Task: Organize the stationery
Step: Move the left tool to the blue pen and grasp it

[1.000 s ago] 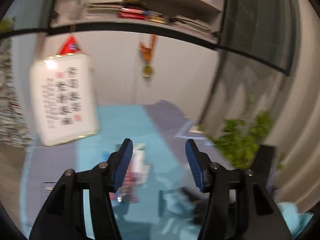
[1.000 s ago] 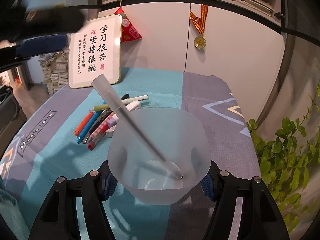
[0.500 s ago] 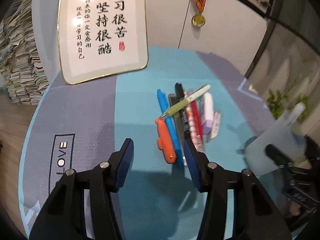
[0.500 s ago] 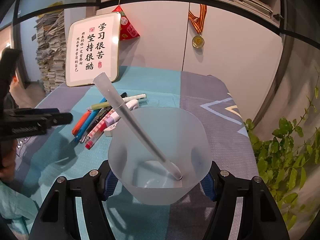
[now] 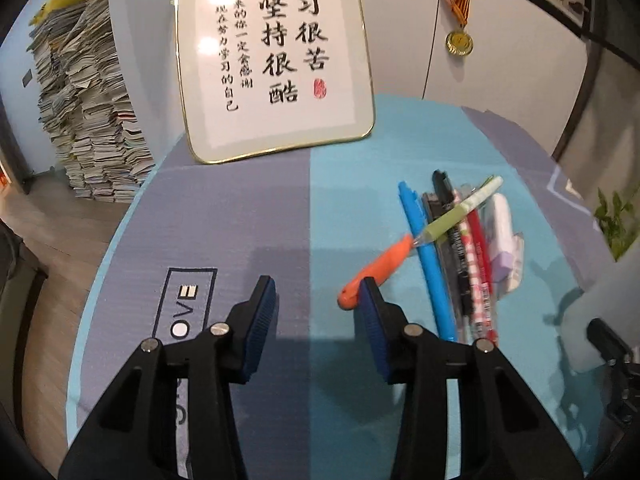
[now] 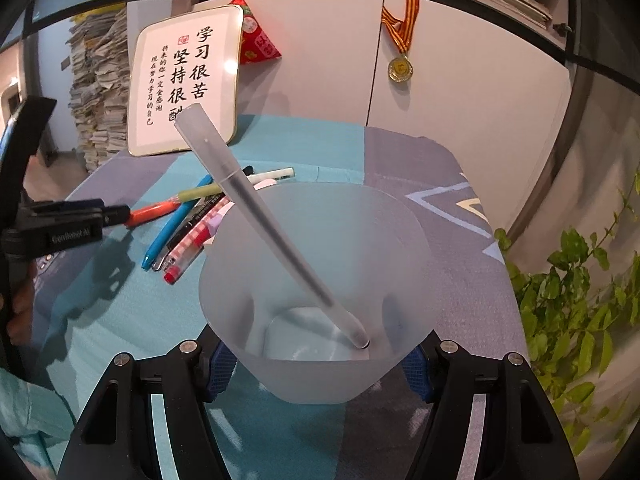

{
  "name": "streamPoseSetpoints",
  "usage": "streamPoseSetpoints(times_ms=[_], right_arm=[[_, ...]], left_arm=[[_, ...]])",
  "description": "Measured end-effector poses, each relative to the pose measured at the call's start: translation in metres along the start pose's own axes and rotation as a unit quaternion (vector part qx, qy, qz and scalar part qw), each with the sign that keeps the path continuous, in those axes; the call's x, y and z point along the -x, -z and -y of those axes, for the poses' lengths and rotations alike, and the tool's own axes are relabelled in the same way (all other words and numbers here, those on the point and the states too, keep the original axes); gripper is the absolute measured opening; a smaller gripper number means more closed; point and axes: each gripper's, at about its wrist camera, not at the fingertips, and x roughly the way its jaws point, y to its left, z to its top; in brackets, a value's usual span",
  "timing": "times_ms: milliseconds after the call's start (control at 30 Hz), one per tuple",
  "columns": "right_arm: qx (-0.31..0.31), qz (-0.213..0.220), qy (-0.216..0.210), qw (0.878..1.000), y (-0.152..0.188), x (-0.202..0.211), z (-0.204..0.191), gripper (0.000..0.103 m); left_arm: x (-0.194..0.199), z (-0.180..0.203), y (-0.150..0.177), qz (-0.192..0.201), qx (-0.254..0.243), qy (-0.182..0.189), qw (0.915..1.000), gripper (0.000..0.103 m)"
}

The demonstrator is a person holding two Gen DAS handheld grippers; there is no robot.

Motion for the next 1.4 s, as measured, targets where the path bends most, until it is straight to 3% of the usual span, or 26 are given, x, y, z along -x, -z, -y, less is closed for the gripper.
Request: streamPoseSetpoints(times_ms=[167, 300, 433, 567, 767, 1000, 1200, 1400], right_arm=[[-0.004, 0.0, -0.004, 1.0, -0.001, 0.001, 0.002, 0.07], [-0.006, 0.015, -0.007, 1.0, -0.002, 0.008, 0.003, 0.07], [-0.009, 0.016, -0.003, 1.0, -0.004, 0.009, 0.005, 0.07], [-0.009, 0.017, -0.002, 1.0, -0.004, 0.009, 0.004, 0.07], [-0.001, 0.02, 0.002, 1.0, -0.003, 0.01, 0.002, 0.069], [-0.006, 0.021, -0.001, 1.0, -0.003, 0.009, 0.003, 0.069], [-0.01, 0.031, -0.002, 0.999, -0.001, 0.009, 0.006, 0.069], [-0.015, 0.059, -0.006, 0.998, 0.004, 0.008, 0.008, 0.069]], left_arm=[[0.013, 0.031, 0.0, -0.001, -0.042, 0.083, 0.9956, 0.041], [-0.005, 0.05, 0.005, -0.031, -0.066, 0.088, 0.9934, 0.022], [-0.02, 0.046, 0.001, -0.049, -0.048, 0.1, 0.9926, 0.02], [-0.027, 0.046, -0.003, -0.058, -0.044, 0.113, 0.9909, 0.01], [-0.025, 0.044, 0.0, -0.064, -0.046, 0.122, 0.9894, 0.008], [0.001, 0.031, 0.025, -0.09, -0.048, 0.149, 0.9835, 0.008], [0.019, 0.038, 0.039, -0.08, -0.08, 0.143, 0.9832, 0.011], [0.018, 0.037, 0.028, -0.068, -0.071, 0.142, 0.985, 0.01]])
